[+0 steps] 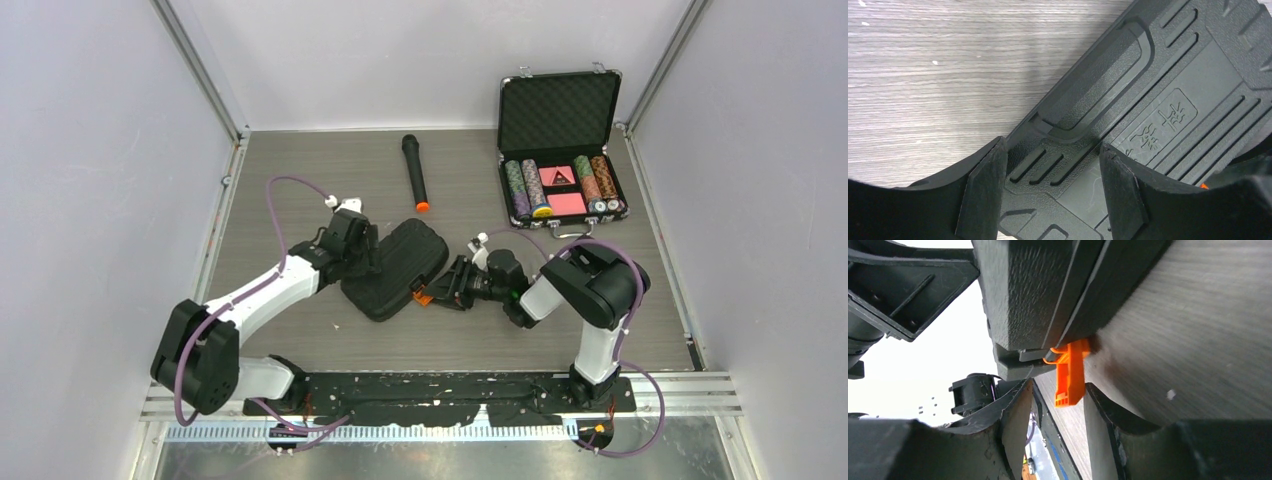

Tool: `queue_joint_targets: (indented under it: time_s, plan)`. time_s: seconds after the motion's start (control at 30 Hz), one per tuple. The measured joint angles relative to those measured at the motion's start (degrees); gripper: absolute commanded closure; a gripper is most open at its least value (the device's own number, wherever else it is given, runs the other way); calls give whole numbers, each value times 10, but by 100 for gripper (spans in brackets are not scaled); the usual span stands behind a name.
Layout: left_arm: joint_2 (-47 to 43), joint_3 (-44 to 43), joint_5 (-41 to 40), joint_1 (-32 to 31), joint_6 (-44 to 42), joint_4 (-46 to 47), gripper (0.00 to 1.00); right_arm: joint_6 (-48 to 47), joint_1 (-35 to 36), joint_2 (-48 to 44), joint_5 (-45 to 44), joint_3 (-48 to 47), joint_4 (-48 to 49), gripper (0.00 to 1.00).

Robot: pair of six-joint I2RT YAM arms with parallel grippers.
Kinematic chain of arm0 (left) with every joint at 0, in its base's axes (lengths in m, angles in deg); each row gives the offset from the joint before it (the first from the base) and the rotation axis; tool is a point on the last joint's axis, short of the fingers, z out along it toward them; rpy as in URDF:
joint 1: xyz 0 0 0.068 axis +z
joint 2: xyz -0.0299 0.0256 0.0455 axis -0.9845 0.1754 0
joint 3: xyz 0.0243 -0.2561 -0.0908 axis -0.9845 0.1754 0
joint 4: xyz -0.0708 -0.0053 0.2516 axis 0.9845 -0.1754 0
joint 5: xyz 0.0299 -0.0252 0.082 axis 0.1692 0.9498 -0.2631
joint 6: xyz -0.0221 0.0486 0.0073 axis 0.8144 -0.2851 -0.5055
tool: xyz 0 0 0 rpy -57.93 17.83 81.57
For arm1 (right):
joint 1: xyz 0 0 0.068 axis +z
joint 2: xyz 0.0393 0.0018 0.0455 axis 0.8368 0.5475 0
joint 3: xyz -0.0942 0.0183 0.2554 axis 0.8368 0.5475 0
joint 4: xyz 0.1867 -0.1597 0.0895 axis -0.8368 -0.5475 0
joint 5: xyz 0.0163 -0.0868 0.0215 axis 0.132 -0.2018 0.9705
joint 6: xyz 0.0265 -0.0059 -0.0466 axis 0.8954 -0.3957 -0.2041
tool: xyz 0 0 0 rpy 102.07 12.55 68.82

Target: Pack the tool kit

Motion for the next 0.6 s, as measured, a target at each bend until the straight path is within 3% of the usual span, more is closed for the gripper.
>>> queue_joint_targets:
  time_s: [0.23, 0.33, 0.6]
  plan:
    - [6, 6, 19, -29, 50, 23, 42, 41, 44, 0, -63, 43, 55, 52]
    - [5, 9, 23, -36, 64, 27, 43, 52, 57, 0, -97, 59, 71, 58]
    - [-1, 18, 24, -40, 82, 35, 43, 59, 61, 0, -185, 110, 135, 59]
